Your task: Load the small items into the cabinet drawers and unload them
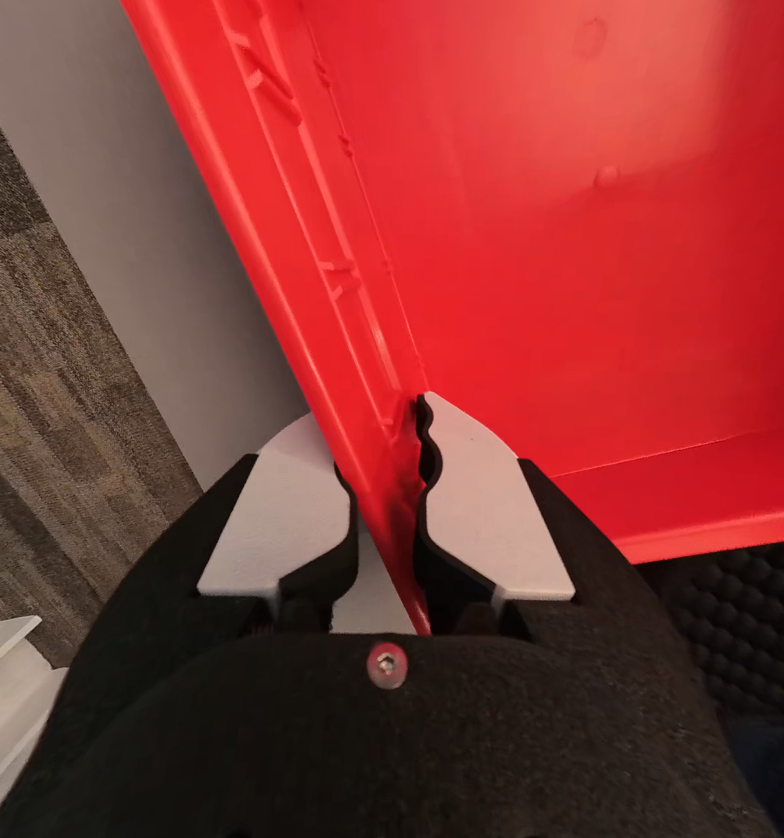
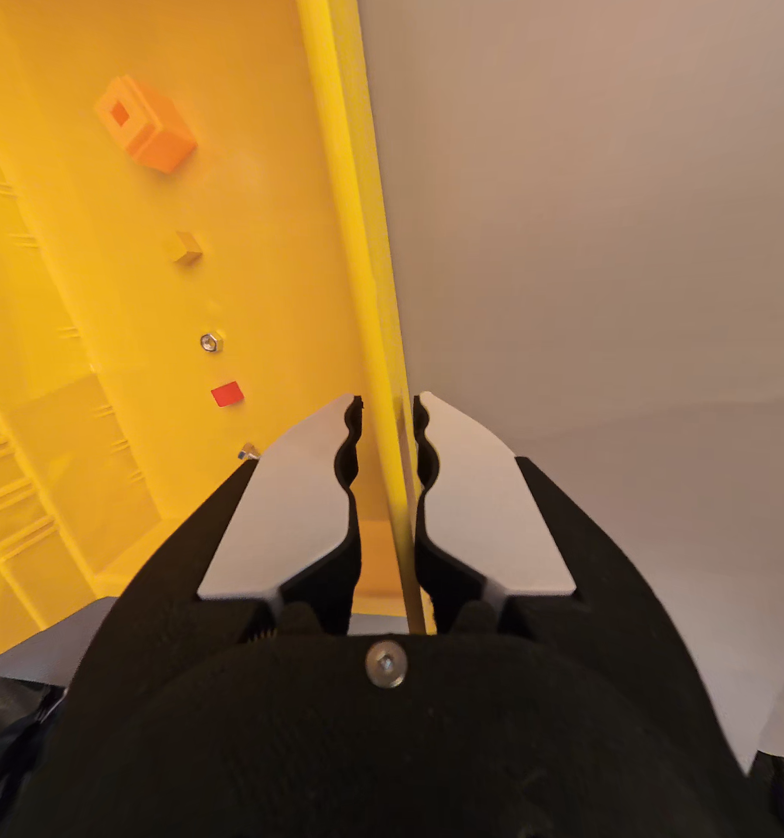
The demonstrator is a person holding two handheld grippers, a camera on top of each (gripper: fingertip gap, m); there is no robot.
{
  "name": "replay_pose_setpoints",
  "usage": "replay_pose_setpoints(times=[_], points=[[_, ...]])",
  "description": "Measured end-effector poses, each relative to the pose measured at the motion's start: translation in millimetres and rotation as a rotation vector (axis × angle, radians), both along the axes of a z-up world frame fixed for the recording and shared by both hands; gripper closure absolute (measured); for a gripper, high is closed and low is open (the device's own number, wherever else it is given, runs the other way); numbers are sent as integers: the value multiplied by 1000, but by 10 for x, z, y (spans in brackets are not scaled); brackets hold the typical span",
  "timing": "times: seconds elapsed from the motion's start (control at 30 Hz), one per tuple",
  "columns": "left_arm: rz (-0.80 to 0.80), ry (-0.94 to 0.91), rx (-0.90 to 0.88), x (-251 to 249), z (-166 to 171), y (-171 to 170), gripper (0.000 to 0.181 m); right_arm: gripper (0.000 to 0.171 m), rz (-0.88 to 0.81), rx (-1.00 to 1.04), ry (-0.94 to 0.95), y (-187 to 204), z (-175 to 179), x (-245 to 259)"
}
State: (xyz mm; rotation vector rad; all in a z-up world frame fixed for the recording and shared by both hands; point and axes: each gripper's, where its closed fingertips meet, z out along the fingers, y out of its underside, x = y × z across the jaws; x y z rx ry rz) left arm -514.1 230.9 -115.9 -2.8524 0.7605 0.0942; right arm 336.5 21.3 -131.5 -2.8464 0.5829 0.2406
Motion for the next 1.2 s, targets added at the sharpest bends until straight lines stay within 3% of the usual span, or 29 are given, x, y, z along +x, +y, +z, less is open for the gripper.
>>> replay_pose_setpoints(times=[1.2], points=[[14, -18, -20, 23, 5, 15, 163, 150, -9, 8, 16, -15, 1, -22]])
